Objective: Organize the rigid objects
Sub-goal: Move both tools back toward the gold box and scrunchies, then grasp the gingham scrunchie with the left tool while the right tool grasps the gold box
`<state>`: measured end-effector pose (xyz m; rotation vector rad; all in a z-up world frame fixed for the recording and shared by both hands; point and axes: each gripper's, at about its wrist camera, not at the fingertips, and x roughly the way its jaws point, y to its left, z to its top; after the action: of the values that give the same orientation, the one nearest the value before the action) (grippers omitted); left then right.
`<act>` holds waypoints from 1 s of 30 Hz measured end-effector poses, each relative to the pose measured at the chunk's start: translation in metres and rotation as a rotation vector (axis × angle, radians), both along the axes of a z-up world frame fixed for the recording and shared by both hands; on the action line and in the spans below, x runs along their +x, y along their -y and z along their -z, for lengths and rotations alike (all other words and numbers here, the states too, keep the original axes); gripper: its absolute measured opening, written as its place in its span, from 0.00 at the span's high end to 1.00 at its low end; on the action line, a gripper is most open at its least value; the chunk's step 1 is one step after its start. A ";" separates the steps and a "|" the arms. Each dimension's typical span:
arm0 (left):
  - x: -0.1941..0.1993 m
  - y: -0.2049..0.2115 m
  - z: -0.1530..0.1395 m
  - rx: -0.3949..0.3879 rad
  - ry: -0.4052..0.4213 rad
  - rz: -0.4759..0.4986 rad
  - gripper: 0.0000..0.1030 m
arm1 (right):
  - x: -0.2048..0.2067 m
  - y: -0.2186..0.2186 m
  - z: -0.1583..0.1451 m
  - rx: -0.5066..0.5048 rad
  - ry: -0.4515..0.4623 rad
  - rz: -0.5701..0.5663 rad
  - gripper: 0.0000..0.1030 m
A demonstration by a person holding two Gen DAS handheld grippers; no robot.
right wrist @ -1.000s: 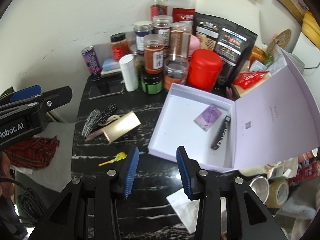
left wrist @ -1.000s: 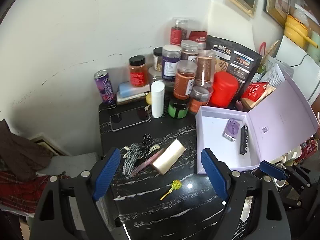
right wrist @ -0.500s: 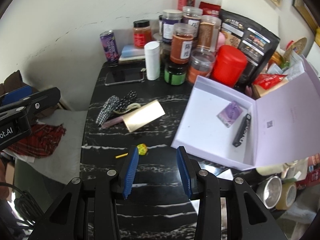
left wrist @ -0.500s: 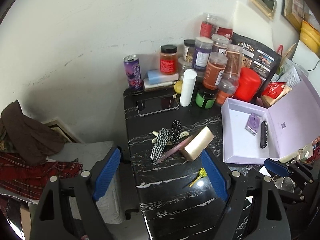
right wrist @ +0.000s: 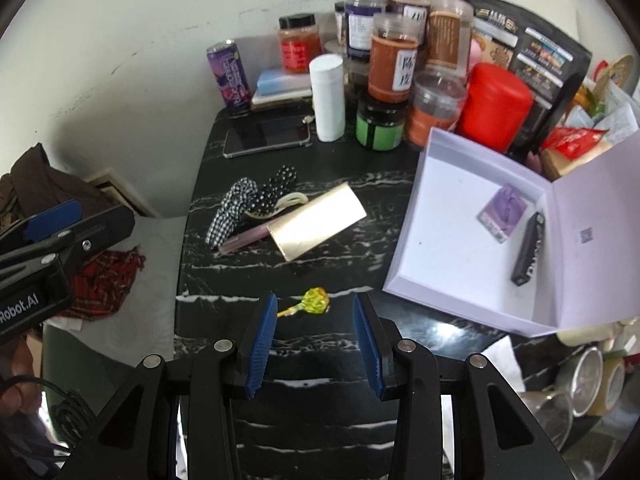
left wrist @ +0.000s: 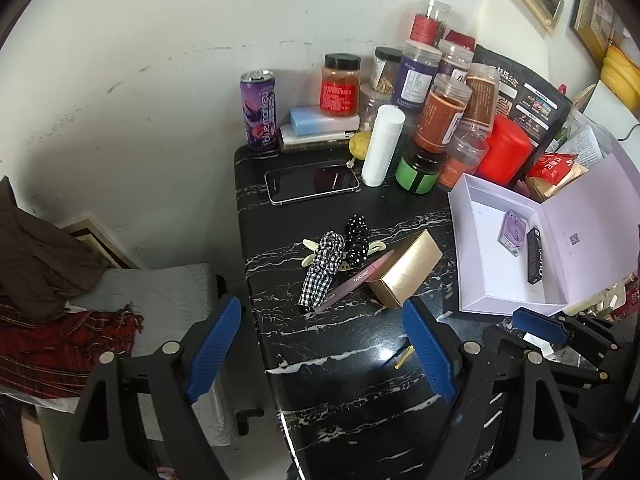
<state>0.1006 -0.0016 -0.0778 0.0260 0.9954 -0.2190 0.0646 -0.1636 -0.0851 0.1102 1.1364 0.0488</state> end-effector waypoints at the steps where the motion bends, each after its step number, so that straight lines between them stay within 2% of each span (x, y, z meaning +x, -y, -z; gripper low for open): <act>1: 0.002 0.000 0.003 -0.003 -0.004 0.000 0.19 | 0.003 0.000 0.004 0.003 -0.007 0.000 0.62; 7: 0.021 0.000 0.033 -0.010 -0.045 -0.014 0.19 | 0.018 0.002 0.028 0.013 -0.063 -0.009 0.61; 11: 0.032 0.002 0.051 0.000 -0.071 -0.006 0.19 | 0.027 0.005 0.041 0.025 -0.079 0.004 0.45; 16: 0.046 0.004 0.070 0.001 -0.094 0.001 0.19 | 0.043 0.009 0.061 0.081 -0.130 0.018 0.31; 18: 0.051 0.004 0.076 -0.002 -0.100 0.000 0.19 | 0.048 0.011 0.067 0.097 -0.143 0.033 0.22; 21: 0.060 0.004 0.086 -0.024 -0.112 0.009 0.28 | 0.056 0.012 0.071 0.094 -0.132 0.054 0.11; 22: 0.063 0.005 0.091 -0.026 -0.123 0.013 0.32 | 0.058 0.012 0.071 0.089 -0.125 0.058 0.11; 27: 0.074 0.006 0.107 -0.037 -0.140 0.018 0.36 | 0.072 0.016 0.077 0.106 -0.117 0.088 0.10; 28: 0.076 0.007 0.110 -0.028 -0.140 0.020 0.40 | 0.075 0.016 0.078 0.108 -0.117 0.095 0.10; 30: 0.081 0.010 0.118 0.005 -0.144 0.020 0.41 | 0.081 0.017 0.079 0.114 -0.114 0.113 0.10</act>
<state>0.1816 -0.0117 -0.1961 0.0251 1.1396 -0.2386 0.1451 -0.1809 -0.1639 0.2816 1.2395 0.0063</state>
